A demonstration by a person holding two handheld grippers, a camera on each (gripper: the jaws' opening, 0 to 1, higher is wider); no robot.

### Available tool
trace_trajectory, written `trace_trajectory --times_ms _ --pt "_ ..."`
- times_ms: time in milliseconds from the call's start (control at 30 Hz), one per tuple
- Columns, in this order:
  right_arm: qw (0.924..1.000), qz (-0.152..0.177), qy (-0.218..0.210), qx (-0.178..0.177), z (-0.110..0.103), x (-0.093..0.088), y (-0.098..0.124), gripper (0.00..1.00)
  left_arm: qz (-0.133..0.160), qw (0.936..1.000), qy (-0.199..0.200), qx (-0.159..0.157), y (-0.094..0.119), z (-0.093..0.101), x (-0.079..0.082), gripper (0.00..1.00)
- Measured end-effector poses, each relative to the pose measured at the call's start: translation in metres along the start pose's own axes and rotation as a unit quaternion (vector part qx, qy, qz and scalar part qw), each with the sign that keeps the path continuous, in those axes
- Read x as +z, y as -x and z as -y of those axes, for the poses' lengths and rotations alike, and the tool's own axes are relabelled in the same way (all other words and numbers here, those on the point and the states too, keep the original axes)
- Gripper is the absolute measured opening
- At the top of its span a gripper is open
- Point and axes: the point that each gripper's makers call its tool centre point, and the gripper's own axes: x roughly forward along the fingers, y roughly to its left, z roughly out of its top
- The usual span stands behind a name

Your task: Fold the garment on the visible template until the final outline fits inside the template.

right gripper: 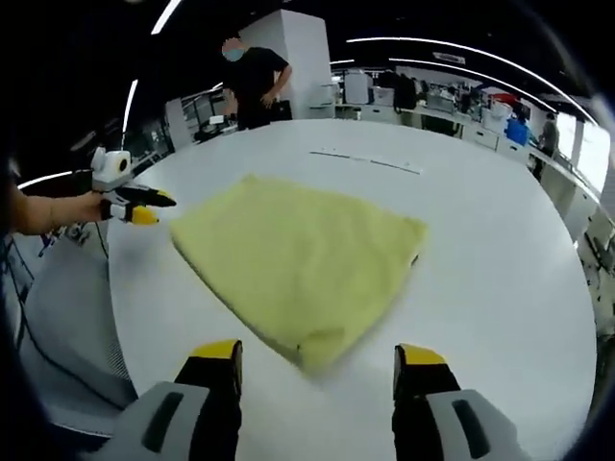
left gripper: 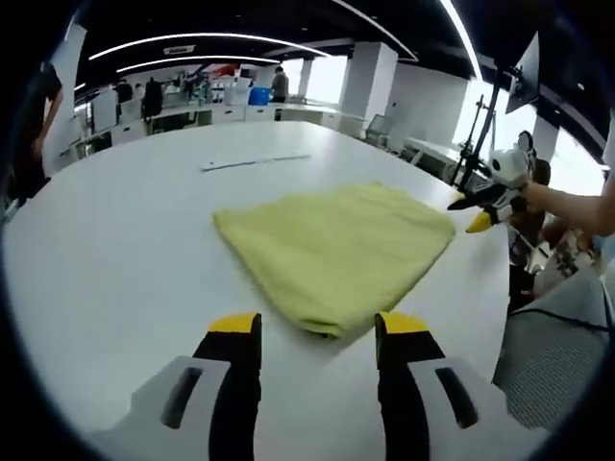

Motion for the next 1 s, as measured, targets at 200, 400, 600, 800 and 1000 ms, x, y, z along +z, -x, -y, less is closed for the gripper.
trace_trajectory --times_ms 200,400,600,800,1000 --pt "0.9993 0.02 -0.03 -0.012 -0.003 -0.007 -0.003 0.43 0.0 1.0 0.01 -0.003 -0.003 0.009 -0.009 0.29" --pt "0.9983 0.025 -0.049 -0.021 -0.005 -0.016 -0.007 0.3 0.019 0.999 0.04 -0.005 -0.009 0.009 -0.01 0.19" --pt "0.995 0.049 -0.08 -0.036 -0.002 -0.019 -0.007 0.18 0.015 0.9983 0.055 -0.002 -0.017 0.01 -0.017 0.13" --pt "0.9881 0.084 -0.126 -0.029 0.0 -0.014 -0.008 0.1 0.014 0.9973 0.072 -0.005 -0.019 0.009 -0.02 0.1" --pt "0.9838 0.096 -0.15 -0.024 -0.002 -0.014 -0.012 0.03 0.011 0.9969 0.077 -0.01 -0.019 0.009 -0.022 0.05"
